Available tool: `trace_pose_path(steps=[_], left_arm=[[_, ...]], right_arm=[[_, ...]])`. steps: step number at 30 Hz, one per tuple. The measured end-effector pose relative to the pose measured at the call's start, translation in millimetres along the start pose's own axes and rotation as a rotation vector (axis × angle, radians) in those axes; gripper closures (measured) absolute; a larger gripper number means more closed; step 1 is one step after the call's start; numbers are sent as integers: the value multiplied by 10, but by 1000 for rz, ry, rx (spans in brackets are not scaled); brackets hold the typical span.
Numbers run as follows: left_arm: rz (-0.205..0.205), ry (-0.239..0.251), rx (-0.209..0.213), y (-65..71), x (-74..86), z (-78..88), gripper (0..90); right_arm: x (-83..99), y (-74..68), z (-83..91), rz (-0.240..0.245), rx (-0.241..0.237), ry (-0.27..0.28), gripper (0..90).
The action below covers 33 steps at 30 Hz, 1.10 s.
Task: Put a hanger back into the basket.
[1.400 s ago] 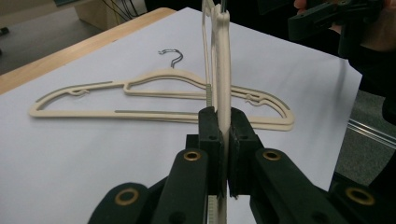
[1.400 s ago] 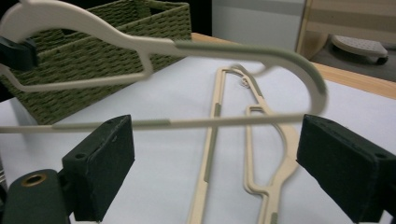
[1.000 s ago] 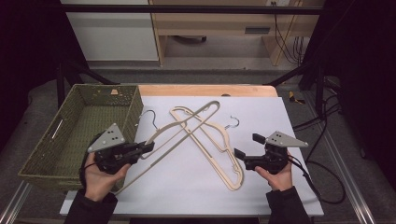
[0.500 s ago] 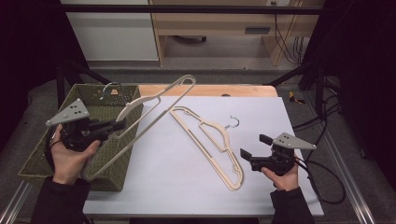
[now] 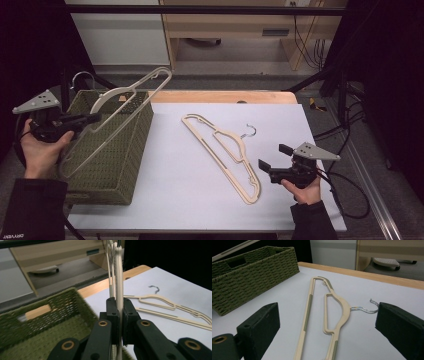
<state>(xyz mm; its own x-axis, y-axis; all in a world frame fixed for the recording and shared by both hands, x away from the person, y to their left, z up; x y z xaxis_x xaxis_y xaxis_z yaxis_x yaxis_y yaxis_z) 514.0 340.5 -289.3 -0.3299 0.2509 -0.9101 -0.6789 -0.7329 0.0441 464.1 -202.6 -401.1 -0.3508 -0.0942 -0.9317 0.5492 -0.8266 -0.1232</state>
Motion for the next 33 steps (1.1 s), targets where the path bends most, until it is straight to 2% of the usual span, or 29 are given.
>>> trace_pose_path(steps=[3, 5, 13, 17, 25, 29, 33], left_arm=[[18, -8, -29, -184, 72, 48, 863], [13, -21, -41, -272, 120, 72, 863], [8, -53, -91, -547, 329, 120, 863], [7, -79, -101, -634, 421, 119, 863], [-12, -124, -114, -699, 591, 120, 862], [-13, -132, -116, -688, 651, 125, 863], [-14, -149, -107, -650, 777, 115, 863]], right_arm=[[-3, 6, 0, 2, 2, 2, 61], [-2, 6, 0, 0, 2, 1, 61], [7, 9, -6, 8, -4, -6, 60], [6, 11, -6, 6, -3, -5, 60], [10, 18, -1, 6, -4, -9, 60], [9, 16, 1, 3, -6, -8, 61], [14, 16, -1, 9, -9, -11, 62]])
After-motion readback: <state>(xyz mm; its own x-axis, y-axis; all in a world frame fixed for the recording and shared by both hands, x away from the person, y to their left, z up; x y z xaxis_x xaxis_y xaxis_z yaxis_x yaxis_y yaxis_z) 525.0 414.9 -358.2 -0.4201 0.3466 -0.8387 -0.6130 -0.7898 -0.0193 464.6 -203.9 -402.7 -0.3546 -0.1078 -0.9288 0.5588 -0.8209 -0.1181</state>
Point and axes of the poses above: each handheld gripper's, and its own axes: z roughly backward along the jaws, x roughly out of its underside, y roughly to its right, the point moved 5 cm from there along -z, roughly forward along the jaws, and after that the axes turned 4 degrees about x, right-handed, at the moved point
